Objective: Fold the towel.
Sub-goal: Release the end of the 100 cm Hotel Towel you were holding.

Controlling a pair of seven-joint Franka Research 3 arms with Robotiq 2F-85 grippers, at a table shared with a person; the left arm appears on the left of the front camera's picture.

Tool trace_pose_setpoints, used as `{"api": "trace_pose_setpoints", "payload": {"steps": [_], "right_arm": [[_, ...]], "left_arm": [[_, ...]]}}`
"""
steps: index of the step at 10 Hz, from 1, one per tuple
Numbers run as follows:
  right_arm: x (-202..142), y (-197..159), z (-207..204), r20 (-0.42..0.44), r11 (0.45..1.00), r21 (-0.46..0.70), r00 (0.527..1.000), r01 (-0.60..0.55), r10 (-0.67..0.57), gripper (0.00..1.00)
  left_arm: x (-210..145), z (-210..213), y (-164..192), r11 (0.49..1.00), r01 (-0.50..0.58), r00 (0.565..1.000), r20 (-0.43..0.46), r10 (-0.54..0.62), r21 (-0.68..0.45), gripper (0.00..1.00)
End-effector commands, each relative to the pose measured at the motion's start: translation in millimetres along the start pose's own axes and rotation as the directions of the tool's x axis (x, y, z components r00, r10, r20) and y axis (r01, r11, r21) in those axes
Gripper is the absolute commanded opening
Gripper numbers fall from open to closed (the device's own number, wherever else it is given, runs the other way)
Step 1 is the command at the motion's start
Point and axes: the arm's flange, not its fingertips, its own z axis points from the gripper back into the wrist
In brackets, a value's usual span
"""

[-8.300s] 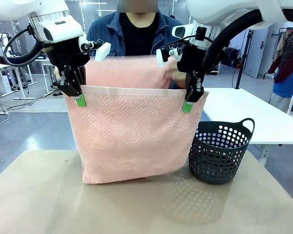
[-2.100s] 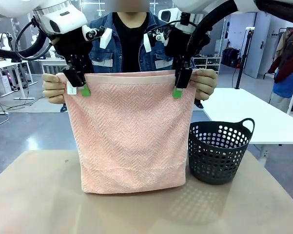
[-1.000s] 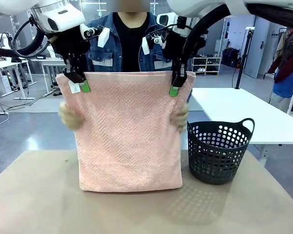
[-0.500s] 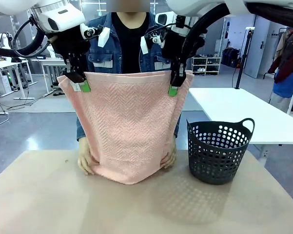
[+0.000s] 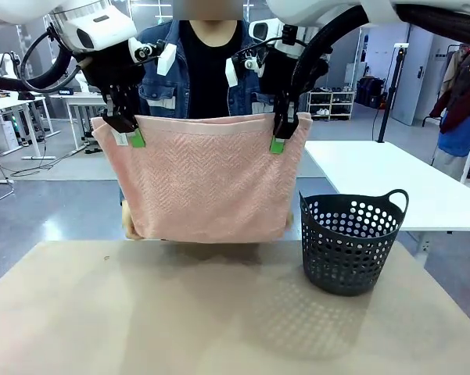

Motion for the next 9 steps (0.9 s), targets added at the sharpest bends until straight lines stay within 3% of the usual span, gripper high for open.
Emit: {"api": "trace_pose_setpoints", "payload": {"steps": [1,9], "right_arm": [[-2.3,1.5,3.3,-0.001,1.0,-0.005,1.0,-0.005,0.005,0.0],[-2.3,1.5,3.3,-0.001,1.0,-0.005,1.0,-0.005,0.005,0.0]], "left_arm": [[-0.9,2.9,1.0,1.0,-0.003,1.0,0.003,0.003,0.012,0.0],[-0.9,2.9,1.0,1.0,-0.003,1.0,0.003,0.003,0.012,0.0]]}}
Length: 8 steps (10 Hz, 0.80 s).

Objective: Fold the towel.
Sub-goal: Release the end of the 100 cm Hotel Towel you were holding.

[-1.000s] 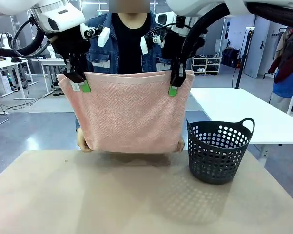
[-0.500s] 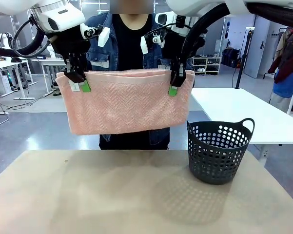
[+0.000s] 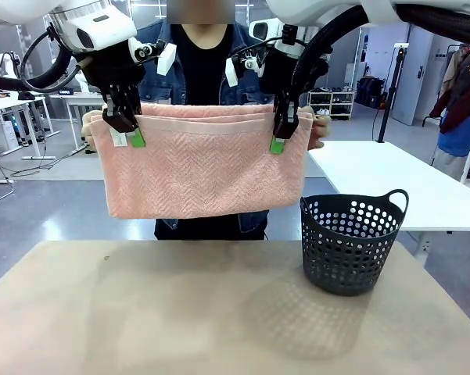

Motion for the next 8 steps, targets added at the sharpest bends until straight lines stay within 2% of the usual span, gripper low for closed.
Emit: {"api": "trace_pose_setpoints", "payload": {"steps": [1,8], "right_arm": [[-2.3,1.5,3.1,-0.001,1.0,-0.004,1.0,-0.005,0.005,0.0],[-2.3,1.5,3.1,-0.001,1.0,-0.004,1.0,-0.005,0.005,0.0]], "left_arm": [[-0.9,2.6,1.0,1.0,-0.003,1.0,0.003,0.003,0.012,0.0],[-0.9,2.6,1.0,1.0,-0.003,1.0,0.003,0.003,0.012,0.0]]}}
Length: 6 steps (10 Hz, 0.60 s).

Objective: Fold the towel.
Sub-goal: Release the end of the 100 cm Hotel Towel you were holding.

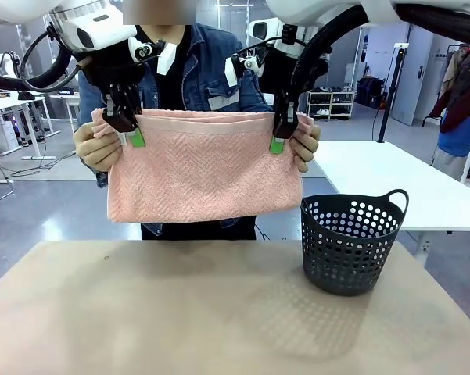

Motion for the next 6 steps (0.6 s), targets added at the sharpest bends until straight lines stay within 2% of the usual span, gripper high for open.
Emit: {"api": "trace_pose_setpoints", "payload": {"steps": [1,5,6], "right_arm": [[-3.1,1.0,2.7,-0.002,1.0,-0.004,1.0,-0.004,0.004,0.0],[-3.1,1.0,2.7,-0.002,1.0,-0.004,1.0,-0.004,0.004,0.0],[0.1,0.1,-0.1,0.0,1.0,0.001,1.0,0.0,0.0,0.31]], "left_arm": [[-1.0,2.2,0.9,1.0,-0.003,1.0,0.003,0.003,0.011,0.0],[-1.0,2.2,0.9,1.0,-0.003,1.0,0.003,0.003,0.011,0.0],[0.0,0.0,0.0,1.0,0.0,1.0,0.0,0.0,0.0,0.3]]}}
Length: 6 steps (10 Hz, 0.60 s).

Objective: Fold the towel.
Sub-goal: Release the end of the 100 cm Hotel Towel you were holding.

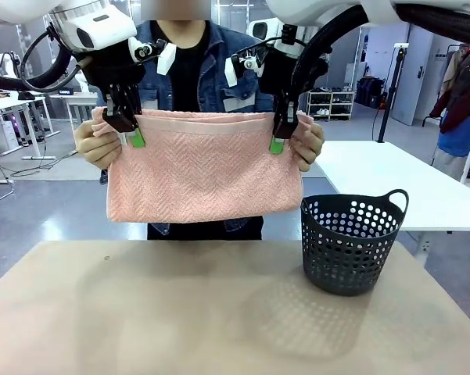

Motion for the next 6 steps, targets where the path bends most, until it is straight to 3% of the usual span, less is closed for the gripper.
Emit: {"api": "trace_pose_setpoints", "payload": {"steps": [1,2,3,4,5,6], "right_arm": [[-1.7,0.2,1.6,0.004,1.0,0.003,1.0,0.003,-0.003,0.31],[-2.2,0.8,2.4,0.006,1.0,0.006,1.0,0.001,-0.001,0.58],[-5.7,0.4,6.8,0.016,1.0,-0.003,1.0,0.004,-0.004,0.35],[-10.1,1.1,13.7,0.03,1.0,-0.003,0.999,0.013,-0.013,0.85],[-11.1,2.9,22.1,0.028,1.0,-0.012,1.0,0.015,-0.014,0.62],[-10.6,7.4,35.9,0.006,0.999,-0.039,1.0,0.013,-0.013,1.0]], "left_arm": [[-0.6,0.9,-0.9,1.0,0.002,1.0,-0.006,-0.002,0.007,0.3],[-1.0,2.9,-0.9,1.0,-0.005,1.0,-0.001,0.005,0.008,0.56],[-1.5,6.7,-0.3,1.0,-0.022,1.0,0.003,0.022,0.004,0.33],[-3.6,15.0,-1.0,0.999,-0.035,0.999,0.009,0.035,0.012,0.81],[-6.0,24.4,-0.9,0.998,-0.055,0.998,0.023,0.054,0.021,0.58],[-11.2,35.3,0.6,0.992,-0.124,0.992,0.025,0.124,0.012,1.0]]}}
